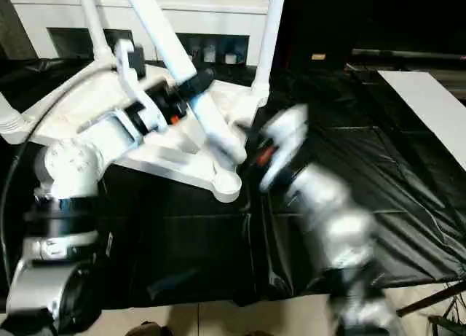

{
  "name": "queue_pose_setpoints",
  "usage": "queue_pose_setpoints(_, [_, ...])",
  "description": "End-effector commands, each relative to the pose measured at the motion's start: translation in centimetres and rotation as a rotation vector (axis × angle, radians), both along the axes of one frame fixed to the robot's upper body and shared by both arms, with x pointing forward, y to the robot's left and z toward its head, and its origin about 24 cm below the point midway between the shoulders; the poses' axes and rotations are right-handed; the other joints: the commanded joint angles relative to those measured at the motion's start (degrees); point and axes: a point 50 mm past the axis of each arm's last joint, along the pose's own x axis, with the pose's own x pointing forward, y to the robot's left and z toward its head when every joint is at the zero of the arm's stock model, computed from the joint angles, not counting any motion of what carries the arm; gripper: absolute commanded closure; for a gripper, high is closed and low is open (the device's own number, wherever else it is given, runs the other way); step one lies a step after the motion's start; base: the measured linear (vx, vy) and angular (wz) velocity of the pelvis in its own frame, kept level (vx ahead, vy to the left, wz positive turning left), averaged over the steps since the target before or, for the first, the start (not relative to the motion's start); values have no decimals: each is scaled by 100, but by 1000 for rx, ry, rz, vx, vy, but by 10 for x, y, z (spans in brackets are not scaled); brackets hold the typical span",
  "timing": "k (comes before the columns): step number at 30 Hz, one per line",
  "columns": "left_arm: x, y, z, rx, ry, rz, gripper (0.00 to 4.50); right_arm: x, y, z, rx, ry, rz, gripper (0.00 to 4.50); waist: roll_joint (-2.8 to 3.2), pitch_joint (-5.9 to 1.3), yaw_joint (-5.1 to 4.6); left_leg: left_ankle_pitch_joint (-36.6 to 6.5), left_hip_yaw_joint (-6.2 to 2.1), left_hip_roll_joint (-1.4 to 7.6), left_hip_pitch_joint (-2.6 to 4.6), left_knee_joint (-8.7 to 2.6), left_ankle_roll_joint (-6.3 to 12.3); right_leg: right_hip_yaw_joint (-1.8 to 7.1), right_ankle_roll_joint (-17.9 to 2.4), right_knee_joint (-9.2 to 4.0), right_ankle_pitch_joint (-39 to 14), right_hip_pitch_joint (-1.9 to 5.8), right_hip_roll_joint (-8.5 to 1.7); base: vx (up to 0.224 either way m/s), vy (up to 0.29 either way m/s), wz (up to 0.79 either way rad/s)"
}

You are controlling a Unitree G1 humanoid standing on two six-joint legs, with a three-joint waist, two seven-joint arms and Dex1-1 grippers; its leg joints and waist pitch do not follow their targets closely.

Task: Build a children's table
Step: Pick table leg

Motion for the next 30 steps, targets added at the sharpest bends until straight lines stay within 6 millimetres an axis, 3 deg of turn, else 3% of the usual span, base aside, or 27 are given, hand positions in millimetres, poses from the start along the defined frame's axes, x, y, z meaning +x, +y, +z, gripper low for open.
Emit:
queue_pose_setpoints(1, [0,-5,7,6,-25,-23,257,0,-2,2,22,35,46,70,-34,-430,38,-904,-133,260,176,-395,170,182,-1155,-380,-829,261,-329,0,0,0])
queue_pose_setpoints(3, [-2,-8,7,14,-26,-43,257,5,-6,5,-11,66,70,70,-44,-440,37,-819,-131,256,167,-385,171,183,-1184,-365,-764,267,-335,0,0,0])
queue_pose_setpoints(4, [-2,-8,7,23,-28,-45,257,6,-7,4,-34,93,71,70,-81,-441,51,-759,-126,257,167,-383,189,178,-1226,-362,-753,276,-344,0,0,0])
queue_pose_setpoints(12, [-5,-9,7,51,-32,-67,257,11,-9,11,-109,179,136,70,-83,-438,119,-706,-115,266,192,-369,107,184,-1240,-359,-794,261,-346,0,0,0])
queue_pose_setpoints(19, [-11,-11,8,63,-49,-103,257,16,-2,18,-160,140,167,70,-114,-443,178,-634,-112,277,196,-363,82,183,-1258,-325,-664,260,-353,0,0,0])
queue_pose_setpoints(26, [-13,-14,10,73,-75,-129,257,16,11,11,-308,100,183,70,-125,-437,177,-681,-117,277,196,-372,-12,189,-1177,-324,-734,260,-360,0,0,0])
queue_pose_setpoints(30, [-23,-18,8,93,-144,-267,257,14,14,11,-292,95,245,70,-130,-444,183,-622,-116,277,188,-368,58,188,-1205,-307,-642,269,-363,0,0,0])
